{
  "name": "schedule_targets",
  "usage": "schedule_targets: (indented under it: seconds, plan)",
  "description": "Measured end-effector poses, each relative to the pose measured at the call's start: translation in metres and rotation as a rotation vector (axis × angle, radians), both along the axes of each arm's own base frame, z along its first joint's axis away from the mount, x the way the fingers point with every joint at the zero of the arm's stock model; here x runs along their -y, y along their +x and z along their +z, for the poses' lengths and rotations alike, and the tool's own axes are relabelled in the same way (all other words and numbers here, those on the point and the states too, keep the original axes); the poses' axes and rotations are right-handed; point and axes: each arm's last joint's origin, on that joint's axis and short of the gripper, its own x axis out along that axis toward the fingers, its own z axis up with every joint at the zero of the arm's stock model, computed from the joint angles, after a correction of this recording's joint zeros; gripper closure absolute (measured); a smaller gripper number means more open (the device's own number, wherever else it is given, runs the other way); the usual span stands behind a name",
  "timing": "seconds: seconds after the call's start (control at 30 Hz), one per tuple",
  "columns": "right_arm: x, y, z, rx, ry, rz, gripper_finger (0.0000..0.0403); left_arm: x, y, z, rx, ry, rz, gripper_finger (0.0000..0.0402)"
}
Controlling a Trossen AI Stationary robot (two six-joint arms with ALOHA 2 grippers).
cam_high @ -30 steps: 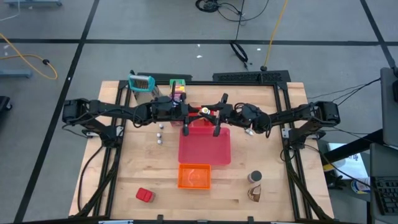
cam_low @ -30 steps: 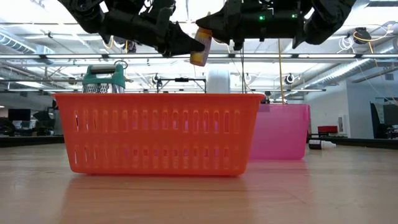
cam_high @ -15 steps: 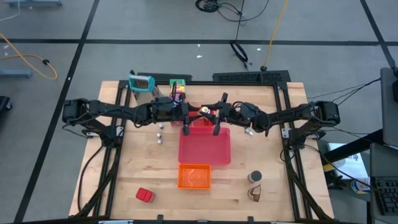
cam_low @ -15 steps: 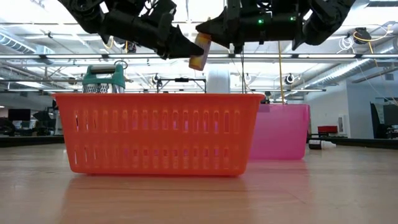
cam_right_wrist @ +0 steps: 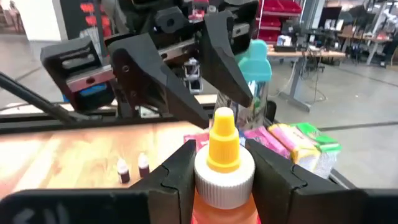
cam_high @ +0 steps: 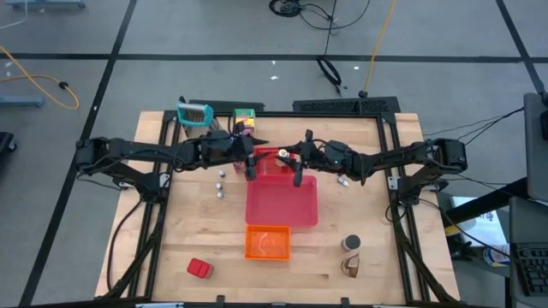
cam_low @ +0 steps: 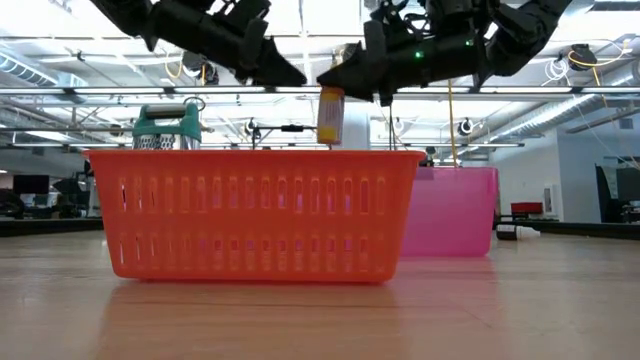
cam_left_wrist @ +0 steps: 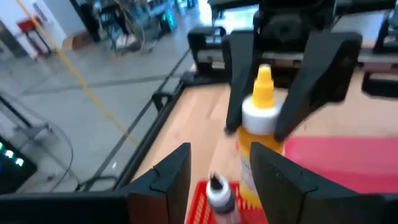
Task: Pick & Place Kitchen Items
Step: Put the yellow food coloring bottle into the red bin
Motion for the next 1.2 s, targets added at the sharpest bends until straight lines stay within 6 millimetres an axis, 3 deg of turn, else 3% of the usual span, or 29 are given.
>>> schedule_targets:
  seconds: [0.53, 0.8, 1.2]
  plan:
    - [0.001, -0.026, -0.031, 0.033, 0.022, -0.038, 0.0293, 0.008, -0.007, -0.005, -0.076, -0.083, 0.008, 0.0243]
    - [0.002, -0.021, -0.043, 0.01, 0.035, -0.045, 0.0293, 0.013, -0.005, -0.003, -0.058, -0.079, -0.01, 0.0243]
    - [0.005, -0.007, -0.092, -0.022, 0.06, -0.079, 0.0293, 0.013, -0.005, -0.003, -0.058, -0.089, -0.015, 0.0243]
